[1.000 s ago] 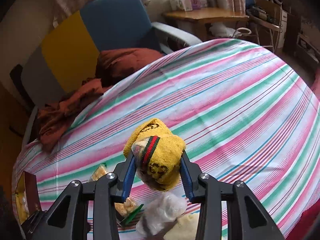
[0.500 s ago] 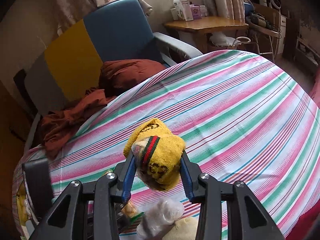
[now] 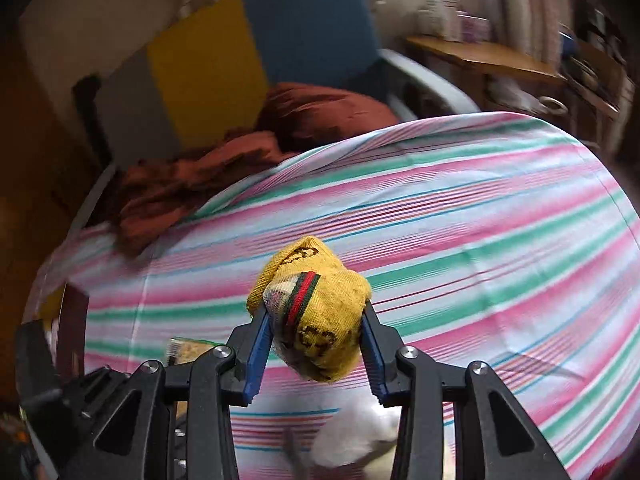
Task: Organize objects
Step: 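Grasp the green-wrapped cracker packet with the left tool, then carry the yellow glove and cracker packet over the gold tin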
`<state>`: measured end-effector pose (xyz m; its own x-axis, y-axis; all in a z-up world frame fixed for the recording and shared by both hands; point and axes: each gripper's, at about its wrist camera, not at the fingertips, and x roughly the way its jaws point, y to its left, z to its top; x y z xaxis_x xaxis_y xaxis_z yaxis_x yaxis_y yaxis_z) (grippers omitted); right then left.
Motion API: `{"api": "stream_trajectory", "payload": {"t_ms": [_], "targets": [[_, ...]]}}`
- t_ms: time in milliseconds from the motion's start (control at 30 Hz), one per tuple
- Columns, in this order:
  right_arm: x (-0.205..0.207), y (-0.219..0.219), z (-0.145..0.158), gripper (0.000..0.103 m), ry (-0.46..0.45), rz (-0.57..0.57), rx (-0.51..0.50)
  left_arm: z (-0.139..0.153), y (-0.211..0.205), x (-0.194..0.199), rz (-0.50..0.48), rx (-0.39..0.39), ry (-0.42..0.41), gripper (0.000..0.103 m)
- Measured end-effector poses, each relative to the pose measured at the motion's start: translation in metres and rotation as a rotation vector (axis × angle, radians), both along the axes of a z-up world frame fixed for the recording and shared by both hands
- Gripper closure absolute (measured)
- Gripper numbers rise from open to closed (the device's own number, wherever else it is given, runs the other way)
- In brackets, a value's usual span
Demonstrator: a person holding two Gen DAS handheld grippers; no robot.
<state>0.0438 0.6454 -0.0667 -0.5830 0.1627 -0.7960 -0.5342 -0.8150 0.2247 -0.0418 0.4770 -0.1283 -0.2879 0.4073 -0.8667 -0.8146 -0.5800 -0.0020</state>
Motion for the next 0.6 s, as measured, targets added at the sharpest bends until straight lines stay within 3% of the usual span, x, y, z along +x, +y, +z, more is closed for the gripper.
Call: {"api": "stream_trajectory", "payload": {"t_ms": [300,600], "targets": [[-0.026,-0.049,-0.012,0.062,-0.061,0.219,0.051,0.006,-0.076,0.011,0.090,0.026,0.028,0.052],[-0.035,-0.064,-0.029,0.062,-0.145,0.264,0.072,0.030,-0.119,0.015,0.137,0.078,0.054,0.055]]}}
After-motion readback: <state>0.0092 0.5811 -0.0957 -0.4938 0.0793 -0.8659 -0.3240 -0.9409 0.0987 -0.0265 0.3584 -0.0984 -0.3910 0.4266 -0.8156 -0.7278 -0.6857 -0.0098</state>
